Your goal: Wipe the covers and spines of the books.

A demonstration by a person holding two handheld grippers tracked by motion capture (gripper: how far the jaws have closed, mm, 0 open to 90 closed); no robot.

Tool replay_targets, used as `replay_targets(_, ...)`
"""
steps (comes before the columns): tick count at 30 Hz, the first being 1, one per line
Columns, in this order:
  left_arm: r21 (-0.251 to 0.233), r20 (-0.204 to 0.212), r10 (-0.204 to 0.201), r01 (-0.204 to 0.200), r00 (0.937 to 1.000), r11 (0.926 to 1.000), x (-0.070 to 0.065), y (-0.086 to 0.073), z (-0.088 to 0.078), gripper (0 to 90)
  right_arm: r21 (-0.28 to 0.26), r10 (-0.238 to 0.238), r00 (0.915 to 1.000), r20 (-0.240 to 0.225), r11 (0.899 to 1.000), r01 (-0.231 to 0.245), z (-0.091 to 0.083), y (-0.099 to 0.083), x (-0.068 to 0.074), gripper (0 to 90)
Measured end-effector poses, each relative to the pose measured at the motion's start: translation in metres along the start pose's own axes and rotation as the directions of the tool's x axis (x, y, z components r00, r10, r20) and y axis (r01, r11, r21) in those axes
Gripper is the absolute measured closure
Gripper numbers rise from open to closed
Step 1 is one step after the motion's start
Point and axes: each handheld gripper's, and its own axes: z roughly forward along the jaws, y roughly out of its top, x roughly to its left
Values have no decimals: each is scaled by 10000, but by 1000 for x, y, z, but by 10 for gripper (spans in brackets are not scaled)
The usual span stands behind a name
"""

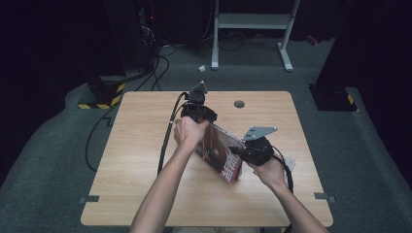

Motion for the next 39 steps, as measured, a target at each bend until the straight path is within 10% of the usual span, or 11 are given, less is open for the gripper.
replay_targets(17, 59, -208, 484, -483, 9986, 9988, 1, -2, -3, 498, -156, -417, 9987, -287, 9990, 412, 8, -1, 9, 799)
replay_targets(39, -498, 792, 558, -519, 9953, 9974, 12, 7, -25, 841, 1112, -1242, 9818, -1437, 9838, 1407, 31, -23, 13, 384)
